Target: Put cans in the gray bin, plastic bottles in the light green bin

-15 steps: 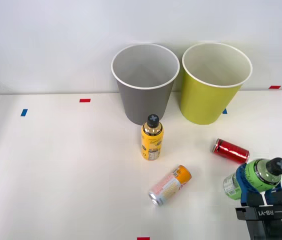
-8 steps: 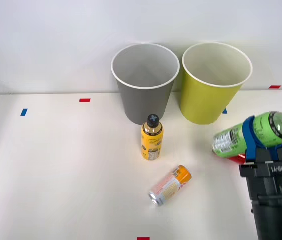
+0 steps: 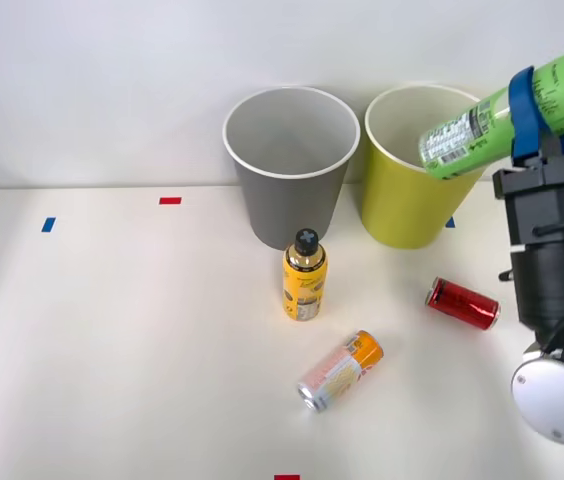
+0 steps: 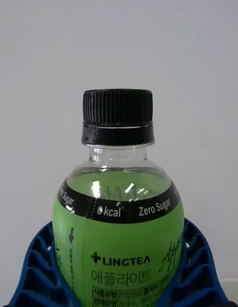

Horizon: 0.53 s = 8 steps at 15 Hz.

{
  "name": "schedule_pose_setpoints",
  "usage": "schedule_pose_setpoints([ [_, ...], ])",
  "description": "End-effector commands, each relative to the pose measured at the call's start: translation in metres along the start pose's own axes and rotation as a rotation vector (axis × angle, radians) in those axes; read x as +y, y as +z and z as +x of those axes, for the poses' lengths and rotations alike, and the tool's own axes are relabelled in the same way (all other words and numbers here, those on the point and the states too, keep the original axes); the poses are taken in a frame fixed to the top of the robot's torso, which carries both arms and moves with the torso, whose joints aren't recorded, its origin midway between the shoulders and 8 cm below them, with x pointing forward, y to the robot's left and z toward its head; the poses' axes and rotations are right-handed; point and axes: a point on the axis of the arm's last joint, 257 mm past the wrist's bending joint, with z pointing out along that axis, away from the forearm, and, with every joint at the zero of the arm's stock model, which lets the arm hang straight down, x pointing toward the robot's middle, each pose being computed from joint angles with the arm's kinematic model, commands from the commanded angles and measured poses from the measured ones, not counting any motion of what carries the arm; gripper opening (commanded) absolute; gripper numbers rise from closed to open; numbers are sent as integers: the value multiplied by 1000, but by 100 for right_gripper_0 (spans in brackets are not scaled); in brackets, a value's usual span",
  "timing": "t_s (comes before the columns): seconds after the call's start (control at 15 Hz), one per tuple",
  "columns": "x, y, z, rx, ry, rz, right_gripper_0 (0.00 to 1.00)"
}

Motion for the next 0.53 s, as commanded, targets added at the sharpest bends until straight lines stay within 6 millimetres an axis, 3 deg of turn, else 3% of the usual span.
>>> schedule_pose_setpoints([
  [0.07,-2,24,-8,19,-21,-19,0],
  [0.4,-7,65,4,92,-73,-17,0],
  [0.53,-16,84,20,93,-82,4,0],
])
